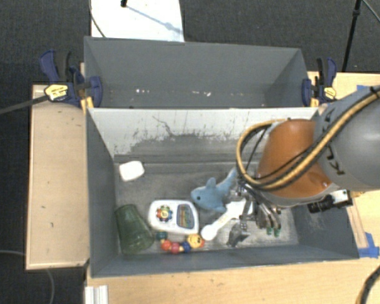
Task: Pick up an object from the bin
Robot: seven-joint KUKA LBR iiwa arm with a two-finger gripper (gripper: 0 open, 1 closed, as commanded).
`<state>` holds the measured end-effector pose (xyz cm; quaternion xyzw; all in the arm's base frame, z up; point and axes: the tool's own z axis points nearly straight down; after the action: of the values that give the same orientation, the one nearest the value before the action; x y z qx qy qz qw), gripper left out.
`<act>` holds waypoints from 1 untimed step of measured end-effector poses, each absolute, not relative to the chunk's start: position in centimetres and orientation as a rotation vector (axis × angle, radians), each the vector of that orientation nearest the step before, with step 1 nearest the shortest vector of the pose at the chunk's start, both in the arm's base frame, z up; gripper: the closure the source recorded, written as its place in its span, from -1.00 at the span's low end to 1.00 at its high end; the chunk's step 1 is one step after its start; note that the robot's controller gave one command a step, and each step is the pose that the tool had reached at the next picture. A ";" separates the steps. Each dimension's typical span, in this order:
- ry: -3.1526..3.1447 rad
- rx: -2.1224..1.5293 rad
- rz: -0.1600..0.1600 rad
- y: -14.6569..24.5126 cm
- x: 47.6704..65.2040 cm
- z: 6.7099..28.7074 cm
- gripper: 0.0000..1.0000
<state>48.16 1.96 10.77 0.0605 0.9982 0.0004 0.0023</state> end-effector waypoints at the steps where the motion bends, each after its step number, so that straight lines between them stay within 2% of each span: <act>1: 3.121 0.309 0.002 0.8 49.9 12.4 -1.00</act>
Offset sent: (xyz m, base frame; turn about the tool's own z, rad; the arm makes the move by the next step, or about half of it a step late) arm -0.0029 -0.0067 -0.0377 0.1125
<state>49.95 0.81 12.42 0.0986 0.9951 0.0005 0.0028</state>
